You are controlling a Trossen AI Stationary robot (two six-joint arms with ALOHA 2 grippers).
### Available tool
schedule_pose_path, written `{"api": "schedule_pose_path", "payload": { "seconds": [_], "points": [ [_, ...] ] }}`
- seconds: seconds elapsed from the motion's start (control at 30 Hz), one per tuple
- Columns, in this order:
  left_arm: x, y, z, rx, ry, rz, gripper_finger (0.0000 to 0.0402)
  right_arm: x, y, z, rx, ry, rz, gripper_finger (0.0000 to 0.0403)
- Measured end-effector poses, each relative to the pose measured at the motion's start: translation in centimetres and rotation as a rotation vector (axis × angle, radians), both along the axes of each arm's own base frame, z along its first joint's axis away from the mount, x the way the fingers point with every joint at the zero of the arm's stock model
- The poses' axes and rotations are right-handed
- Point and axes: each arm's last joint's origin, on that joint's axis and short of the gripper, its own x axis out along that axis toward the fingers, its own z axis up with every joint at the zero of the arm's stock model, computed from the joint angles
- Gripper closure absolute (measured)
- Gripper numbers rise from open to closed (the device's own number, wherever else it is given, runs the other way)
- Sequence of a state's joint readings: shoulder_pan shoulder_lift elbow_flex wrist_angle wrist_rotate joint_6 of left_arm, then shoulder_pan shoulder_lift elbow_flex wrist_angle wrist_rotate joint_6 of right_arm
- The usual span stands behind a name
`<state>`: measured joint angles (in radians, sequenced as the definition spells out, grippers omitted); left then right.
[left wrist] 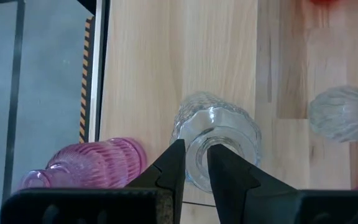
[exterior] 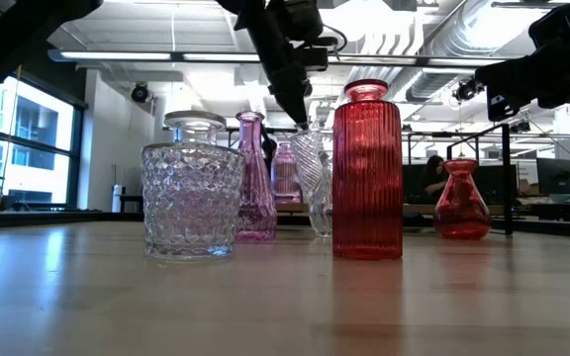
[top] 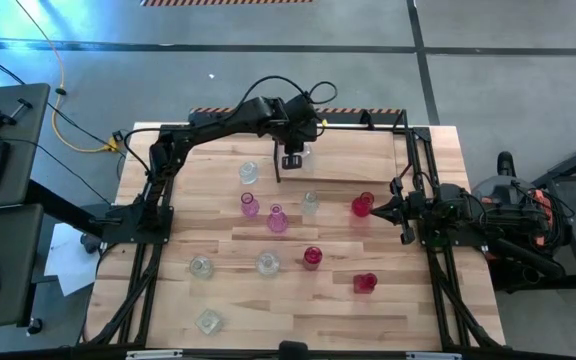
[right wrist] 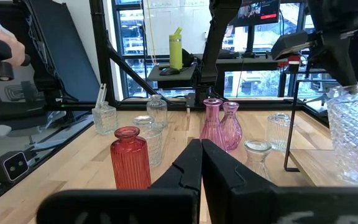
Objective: Sort vases onto shelf
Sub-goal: Put the transparent vase on the shelf
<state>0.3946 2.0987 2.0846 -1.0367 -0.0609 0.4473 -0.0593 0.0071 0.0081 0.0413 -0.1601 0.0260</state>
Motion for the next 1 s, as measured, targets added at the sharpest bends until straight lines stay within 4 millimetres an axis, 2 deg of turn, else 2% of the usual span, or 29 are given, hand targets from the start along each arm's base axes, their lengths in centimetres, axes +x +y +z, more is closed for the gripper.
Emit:
{"api": "schedule_pose_path", "payload": {
  "seconds": [1.0],
  "points": [
    [-0.66,0.11,-0.31,0.005,0.073,0.032,0.0343,0.00,0.00,0.00,0.000,0.000,0.000,0.0402]
  ]
}}
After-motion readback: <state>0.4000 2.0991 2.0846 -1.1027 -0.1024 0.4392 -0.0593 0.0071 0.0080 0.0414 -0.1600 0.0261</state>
